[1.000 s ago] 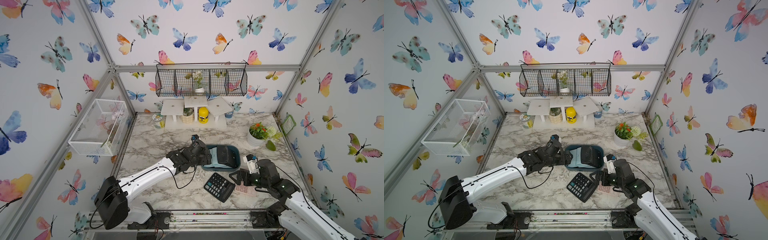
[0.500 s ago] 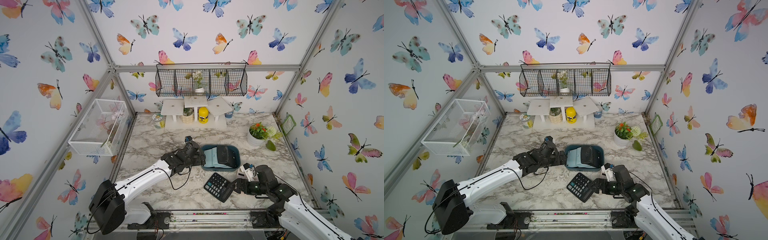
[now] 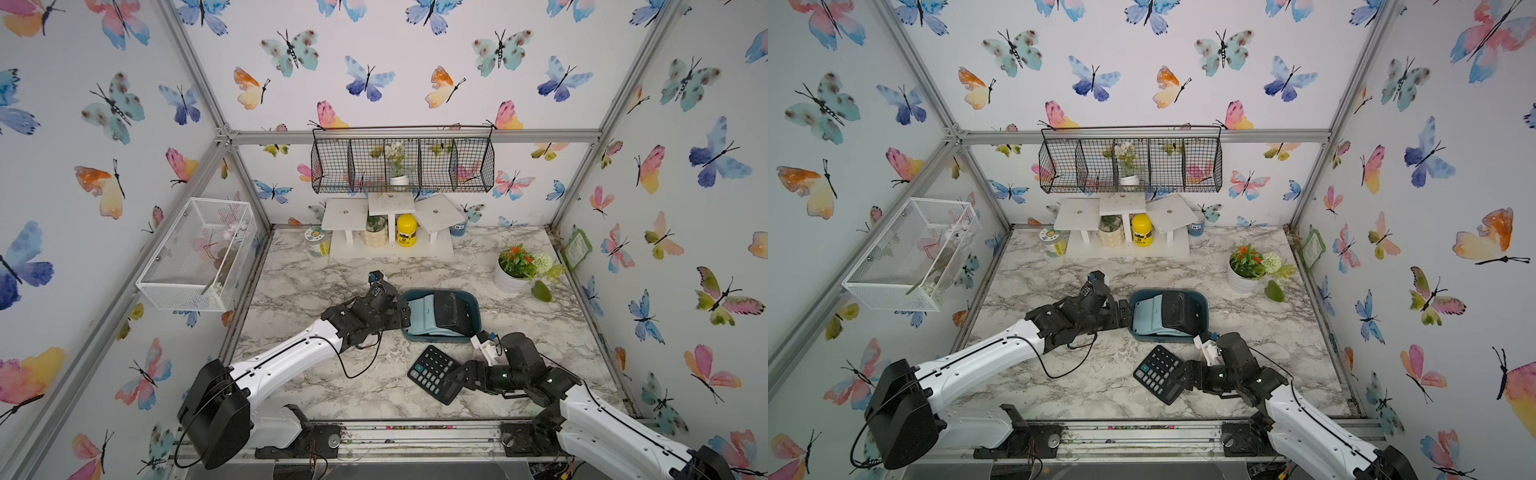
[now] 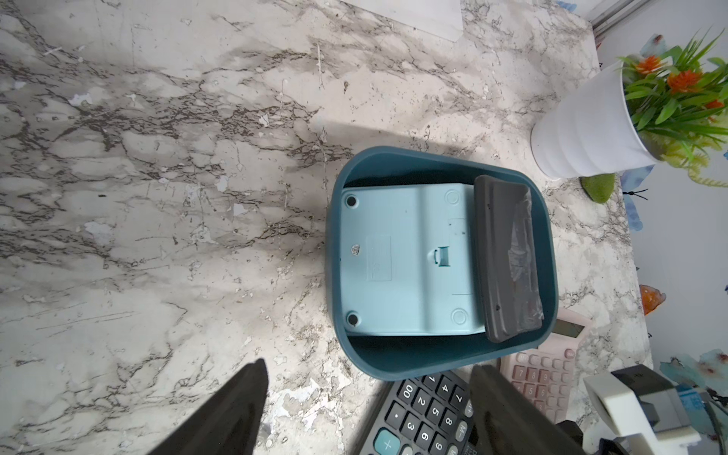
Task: Put the calculator in the storage box
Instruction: Pick up the calculator at the center of the board.
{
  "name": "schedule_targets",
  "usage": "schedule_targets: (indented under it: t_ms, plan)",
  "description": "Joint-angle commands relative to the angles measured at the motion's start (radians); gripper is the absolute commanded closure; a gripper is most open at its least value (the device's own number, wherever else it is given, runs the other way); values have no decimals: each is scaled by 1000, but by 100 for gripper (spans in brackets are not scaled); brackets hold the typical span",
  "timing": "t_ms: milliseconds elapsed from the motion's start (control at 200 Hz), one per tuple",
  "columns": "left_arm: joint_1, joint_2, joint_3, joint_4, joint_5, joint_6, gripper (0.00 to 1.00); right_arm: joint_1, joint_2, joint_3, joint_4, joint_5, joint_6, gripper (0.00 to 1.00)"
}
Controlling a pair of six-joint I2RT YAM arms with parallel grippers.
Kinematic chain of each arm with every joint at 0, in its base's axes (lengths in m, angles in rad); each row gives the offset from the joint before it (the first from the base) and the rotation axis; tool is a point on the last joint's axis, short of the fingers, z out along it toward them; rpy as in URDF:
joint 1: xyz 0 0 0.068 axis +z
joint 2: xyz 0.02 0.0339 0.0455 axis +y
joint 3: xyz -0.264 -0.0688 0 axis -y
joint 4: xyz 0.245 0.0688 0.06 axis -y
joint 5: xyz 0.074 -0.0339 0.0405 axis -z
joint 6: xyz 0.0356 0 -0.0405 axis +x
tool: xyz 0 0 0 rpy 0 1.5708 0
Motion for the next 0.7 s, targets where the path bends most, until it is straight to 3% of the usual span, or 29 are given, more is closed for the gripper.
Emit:
schedule_targets:
  t_ms: [0, 320, 511, 696]
  plan:
    - [4, 0, -5, 6, 19, 11, 14, 35, 25, -10, 105, 3, 47, 18]
    - [6, -19, -17, 7, 18, 9, 14, 168, 240, 19, 279, 119, 102, 28]
    - [9, -40, -25, 1, 13, 10, 14, 177, 289, 68, 268, 190, 89, 40]
    - [13, -57, -34, -2, 13, 10, 14, 178, 360, 111, 250, 229, 55, 44]
